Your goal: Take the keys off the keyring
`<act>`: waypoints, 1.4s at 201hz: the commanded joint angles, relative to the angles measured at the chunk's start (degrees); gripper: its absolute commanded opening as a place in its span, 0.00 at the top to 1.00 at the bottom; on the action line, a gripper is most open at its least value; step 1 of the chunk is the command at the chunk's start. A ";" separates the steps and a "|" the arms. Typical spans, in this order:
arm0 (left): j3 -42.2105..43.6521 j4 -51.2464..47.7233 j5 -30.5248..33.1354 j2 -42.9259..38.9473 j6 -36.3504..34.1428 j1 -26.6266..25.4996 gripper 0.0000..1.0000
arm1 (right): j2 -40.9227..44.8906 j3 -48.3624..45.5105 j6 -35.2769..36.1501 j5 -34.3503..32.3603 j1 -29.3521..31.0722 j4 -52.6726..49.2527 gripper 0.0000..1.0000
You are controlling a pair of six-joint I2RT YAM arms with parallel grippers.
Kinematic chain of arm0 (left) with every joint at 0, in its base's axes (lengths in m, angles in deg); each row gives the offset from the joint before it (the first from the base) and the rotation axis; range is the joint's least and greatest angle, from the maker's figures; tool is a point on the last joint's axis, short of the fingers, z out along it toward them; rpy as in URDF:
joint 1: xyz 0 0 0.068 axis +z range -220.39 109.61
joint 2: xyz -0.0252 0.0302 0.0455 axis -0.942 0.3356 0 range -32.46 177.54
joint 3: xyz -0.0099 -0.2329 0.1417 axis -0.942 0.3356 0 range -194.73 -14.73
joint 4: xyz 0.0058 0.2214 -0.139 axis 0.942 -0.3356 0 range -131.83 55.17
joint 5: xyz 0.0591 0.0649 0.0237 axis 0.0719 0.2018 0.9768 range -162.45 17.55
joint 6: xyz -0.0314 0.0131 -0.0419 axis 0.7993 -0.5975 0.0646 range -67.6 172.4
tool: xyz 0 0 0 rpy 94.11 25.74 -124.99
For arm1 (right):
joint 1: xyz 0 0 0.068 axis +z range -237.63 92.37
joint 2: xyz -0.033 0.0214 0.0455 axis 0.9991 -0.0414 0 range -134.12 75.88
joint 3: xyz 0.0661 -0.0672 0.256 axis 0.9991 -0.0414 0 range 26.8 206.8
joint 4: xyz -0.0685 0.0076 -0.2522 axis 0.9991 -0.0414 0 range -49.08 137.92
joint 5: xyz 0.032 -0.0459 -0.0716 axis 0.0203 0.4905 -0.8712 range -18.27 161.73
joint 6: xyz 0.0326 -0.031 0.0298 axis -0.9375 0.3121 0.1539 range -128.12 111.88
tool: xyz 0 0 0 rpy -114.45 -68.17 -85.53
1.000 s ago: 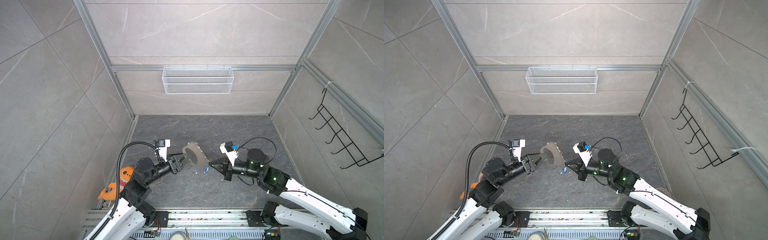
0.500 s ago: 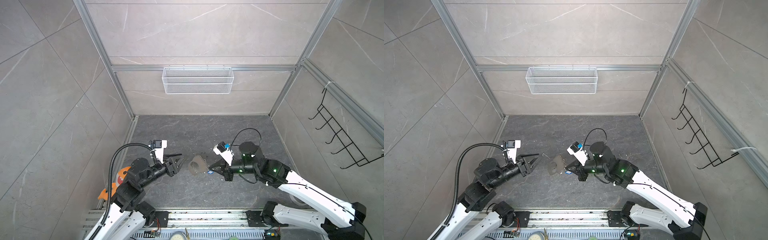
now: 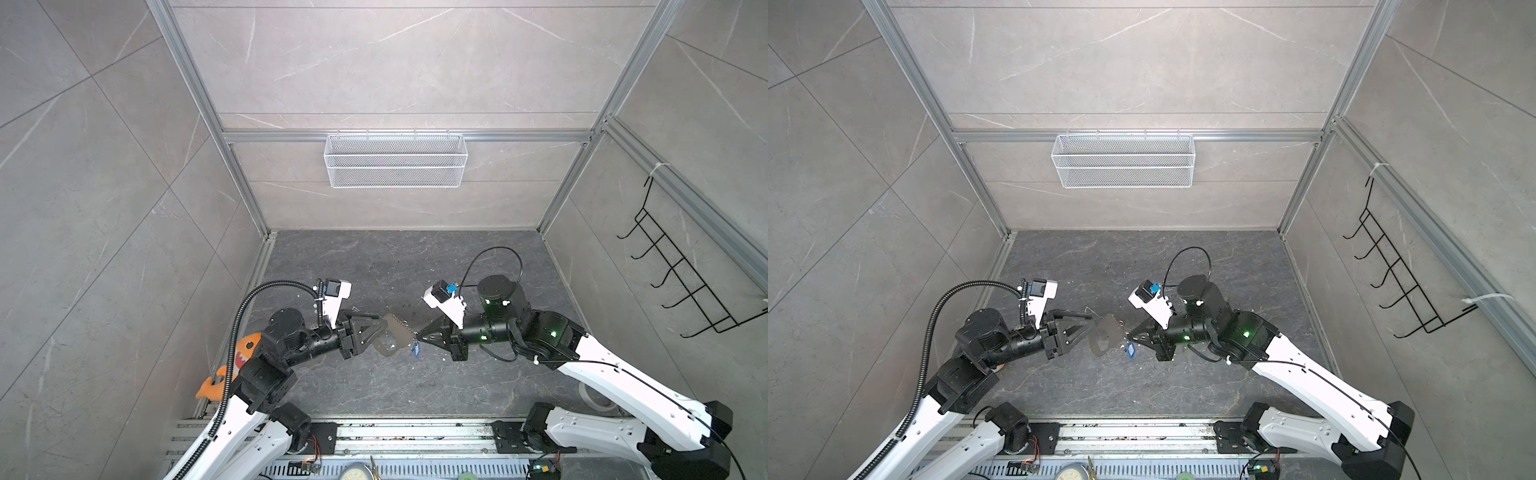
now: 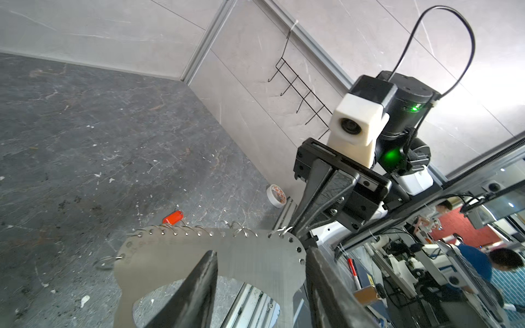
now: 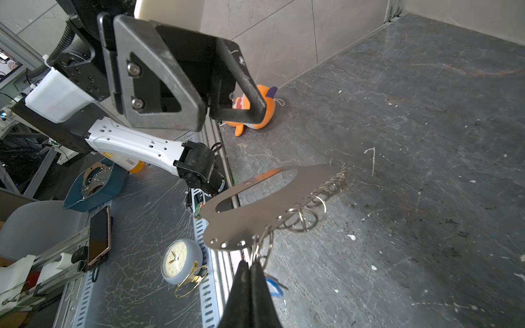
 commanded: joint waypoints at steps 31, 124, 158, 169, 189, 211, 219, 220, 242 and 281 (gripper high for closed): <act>1.22 -4.91 13.43 -6.61 -1.33 -0.42 0.48 | 5.30 -0.30 -1.21 -1.07 0.88 6.73 1.00; 22.17 26.25 25.12 -15.51 25.74 -0.41 0.29 | 4.54 -2.56 -2.86 -7.21 2.03 17.13 1.00; 23.11 32.35 23.67 -13.87 27.88 -0.46 0.28 | 4.28 -2.78 -2.69 -8.12 3.43 18.12 1.00; 23.72 33.65 24.05 -14.56 28.92 -0.44 0.28 | 4.34 -3.06 -2.64 -9.10 4.05 18.48 1.00; 24.80 34.09 25.73 -17.68 30.95 -0.39 0.30 | 4.65 -3.80 -2.25 -11.07 4.95 19.03 1.00; 25.54 32.38 27.86 -21.46 32.09 -0.46 0.28 | 4.65 -4.62 -2.39 -11.87 5.59 20.47 1.00; 25.49 32.02 27.91 -21.43 32.39 -0.47 0.28 | 4.23 -4.67 -2.34 -11.87 5.70 20.80 1.00; 25.47 32.02 27.90 -21.36 32.47 -0.47 0.28 | 4.21 -4.67 -2.38 -11.87 5.70 20.83 1.00; 25.45 35.35 26.35 -17.61 33.85 -0.46 0.28 | 3.02 -4.43 -2.27 -12.09 6.37 22.15 1.00; 24.40 34.24 25.94 -16.06 34.07 -0.40 0.28 | 2.43 -3.29 -1.13 -14.15 7.76 23.15 1.00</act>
